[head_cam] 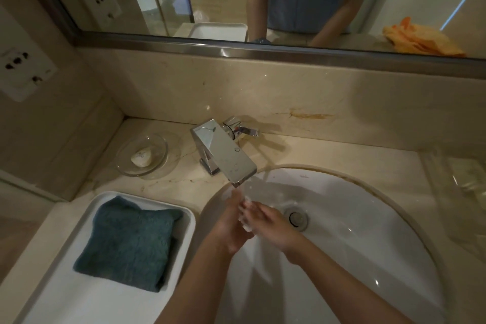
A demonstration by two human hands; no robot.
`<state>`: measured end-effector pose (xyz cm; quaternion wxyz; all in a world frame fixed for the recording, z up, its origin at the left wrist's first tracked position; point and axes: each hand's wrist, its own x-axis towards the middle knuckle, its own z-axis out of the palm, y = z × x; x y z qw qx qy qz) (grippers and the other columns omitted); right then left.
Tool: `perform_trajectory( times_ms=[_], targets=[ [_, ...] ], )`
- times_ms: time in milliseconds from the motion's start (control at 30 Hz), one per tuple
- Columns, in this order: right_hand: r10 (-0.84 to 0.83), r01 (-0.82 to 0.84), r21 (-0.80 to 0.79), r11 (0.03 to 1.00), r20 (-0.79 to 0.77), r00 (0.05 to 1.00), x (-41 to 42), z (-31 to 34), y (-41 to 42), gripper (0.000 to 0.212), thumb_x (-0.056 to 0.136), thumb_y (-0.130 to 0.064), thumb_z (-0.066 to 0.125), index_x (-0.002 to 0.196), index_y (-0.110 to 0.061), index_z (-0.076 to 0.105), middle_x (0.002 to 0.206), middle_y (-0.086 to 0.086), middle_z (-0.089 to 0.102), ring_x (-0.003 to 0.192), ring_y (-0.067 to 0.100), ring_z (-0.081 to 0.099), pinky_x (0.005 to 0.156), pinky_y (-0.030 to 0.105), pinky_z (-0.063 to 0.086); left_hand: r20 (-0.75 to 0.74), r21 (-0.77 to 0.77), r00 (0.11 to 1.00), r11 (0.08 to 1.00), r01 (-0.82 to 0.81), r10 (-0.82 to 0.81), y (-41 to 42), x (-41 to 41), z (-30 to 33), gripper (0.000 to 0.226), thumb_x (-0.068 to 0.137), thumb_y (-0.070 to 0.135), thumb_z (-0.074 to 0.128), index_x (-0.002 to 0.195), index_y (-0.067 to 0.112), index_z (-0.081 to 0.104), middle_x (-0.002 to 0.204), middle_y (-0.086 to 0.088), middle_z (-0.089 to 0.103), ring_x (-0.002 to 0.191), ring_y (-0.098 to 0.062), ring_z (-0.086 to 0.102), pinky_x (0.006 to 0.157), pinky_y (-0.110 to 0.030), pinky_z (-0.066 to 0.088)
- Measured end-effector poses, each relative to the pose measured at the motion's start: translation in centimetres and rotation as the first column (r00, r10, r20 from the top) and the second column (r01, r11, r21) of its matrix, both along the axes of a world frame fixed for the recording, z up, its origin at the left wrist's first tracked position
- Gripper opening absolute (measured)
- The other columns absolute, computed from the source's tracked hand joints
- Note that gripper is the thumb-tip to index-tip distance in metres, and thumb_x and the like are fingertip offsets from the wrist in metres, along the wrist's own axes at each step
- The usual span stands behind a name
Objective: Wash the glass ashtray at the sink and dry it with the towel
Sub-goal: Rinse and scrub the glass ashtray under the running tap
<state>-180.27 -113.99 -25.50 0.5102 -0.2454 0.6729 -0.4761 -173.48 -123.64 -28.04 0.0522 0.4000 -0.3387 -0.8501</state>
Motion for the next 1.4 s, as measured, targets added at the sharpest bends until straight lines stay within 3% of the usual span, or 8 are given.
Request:
perform_trajectory(
  times_ms=[133, 400, 600, 733, 1033, 1167, 1267, 1400],
  targets=[
    [-0.045, 0.044, 0.012, 0.999, 0.089, 0.995, 0.2, -0.1, -0.2, 0.025, 0.093, -0.043, 0.046, 0.112, -0.038, 0.061, 0.113, -0.014, 0.067, 0.103, 0.001, 0.063, 0.095, 0.026, 0.047, 0.144, -0.208, 0.986, 0.977, -0.054, 0.085, 0.5, -0.4, -0.3, 0.051, 0.080, 0.048, 0.061, 0.116, 0.013, 0.052, 0.108, -0.012, 0.065, 0.099, -0.026, 0.063, 0.079, -0.036, 0.052],
    [-0.062, 0.060, 0.022, 0.998, 0.123, 0.990, 1.0, -0.8, 0.3, 0.027, 0.094, -0.038, 0.046, 0.118, -0.034, 0.058, 0.117, -0.010, 0.067, 0.104, 0.004, 0.064, 0.096, 0.029, 0.048, 0.389, -0.260, 0.914, 0.966, -0.014, 0.118, 0.4, -1.7, 0.5, 0.027, 0.088, 0.026, 0.051, 0.103, 0.005, 0.055, 0.072, -0.006, 0.053, 0.064, -0.018, 0.053, 0.053, -0.026, 0.039],
    [-0.051, 0.048, 0.028, 0.998, 0.108, 0.993, 0.3, -0.3, 0.3, 0.032, 0.092, -0.043, 0.045, 0.120, -0.032, 0.057, 0.119, -0.010, 0.065, 0.108, 0.003, 0.061, 0.096, 0.025, 0.047, 0.333, -0.141, 0.943, 0.989, 0.038, 0.011, -0.4, -1.5, 0.8, 0.018, 0.086, 0.020, 0.054, 0.070, 0.012, 0.056, 0.070, -0.008, 0.056, 0.070, -0.022, 0.055, 0.063, -0.031, 0.044],
    [-0.017, 0.014, 0.035, 0.999, 0.076, 0.997, 0.4, 0.4, 0.1, 0.019, 0.094, -0.042, 0.043, 0.106, -0.040, 0.058, 0.111, -0.019, 0.065, 0.104, 0.000, 0.062, 0.075, 0.010, 0.048, 0.399, -0.096, 0.916, 0.995, 0.004, 0.034, -0.5, -1.5, 1.9, 0.027, 0.088, 0.021, 0.048, 0.063, 0.013, 0.047, 0.062, -0.006, 0.047, 0.055, -0.019, 0.048, 0.050, -0.024, 0.037],
    [0.049, -0.046, 0.043, 0.998, -0.051, 0.998, 0.6, 0.0, 0.1, 0.021, 0.097, -0.033, 0.041, 0.106, -0.030, 0.060, 0.107, -0.005, 0.067, 0.102, 0.008, 0.062, 0.083, 0.016, 0.046, 0.548, -0.278, 0.836, 0.950, 0.140, 0.037, -0.7, -2.4, 3.6, 0.031, 0.088, 0.007, 0.043, 0.115, -0.006, 0.051, 0.072, -0.012, 0.051, 0.060, -0.024, 0.052, 0.051, -0.028, 0.043],
    [0.012, -0.012, 0.028, 1.000, -0.004, 1.000, 0.0, 0.1, 0.1, 0.015, 0.094, -0.041, 0.043, 0.101, -0.045, 0.056, 0.108, -0.022, 0.063, 0.103, 0.005, 0.063, 0.083, 0.027, 0.049, 0.524, -0.252, 0.849, 0.939, 0.234, -0.071, -0.7, -1.9, 4.5, 0.015, 0.087, 0.021, 0.052, 0.081, 0.008, 0.055, 0.074, -0.008, 0.055, 0.063, -0.022, 0.053, 0.060, -0.030, 0.042],
    [-0.012, 0.012, 0.001, 1.000, 0.026, 1.000, -0.7, 0.7, 0.1, 0.016, 0.094, -0.035, 0.046, 0.102, -0.041, 0.058, 0.105, -0.020, 0.066, 0.091, -0.005, 0.065, 0.073, 0.013, 0.050, 0.487, -0.223, 0.869, 0.950, 0.218, -0.086, -0.8, -1.5, 4.7, 0.023, 0.089, 0.029, 0.051, 0.099, 0.010, 0.058, 0.083, -0.005, 0.058, 0.065, -0.014, 0.049, 0.053, -0.024, 0.033],
    [0.047, -0.047, 0.011, 0.999, -0.003, 0.999, -1.2, 1.3, -0.1, 0.016, 0.094, -0.037, 0.045, 0.102, -0.038, 0.059, 0.103, -0.015, 0.067, 0.096, 0.002, 0.065, 0.074, 0.013, 0.051, 0.455, -0.196, 0.885, 0.959, 0.203, -0.094, -1.2, -1.6, 4.9, 0.020, 0.092, 0.026, 0.045, 0.081, 0.014, 0.056, 0.073, -0.005, 0.053, 0.059, -0.016, 0.057, 0.057, -0.024, 0.047]
  ],
)
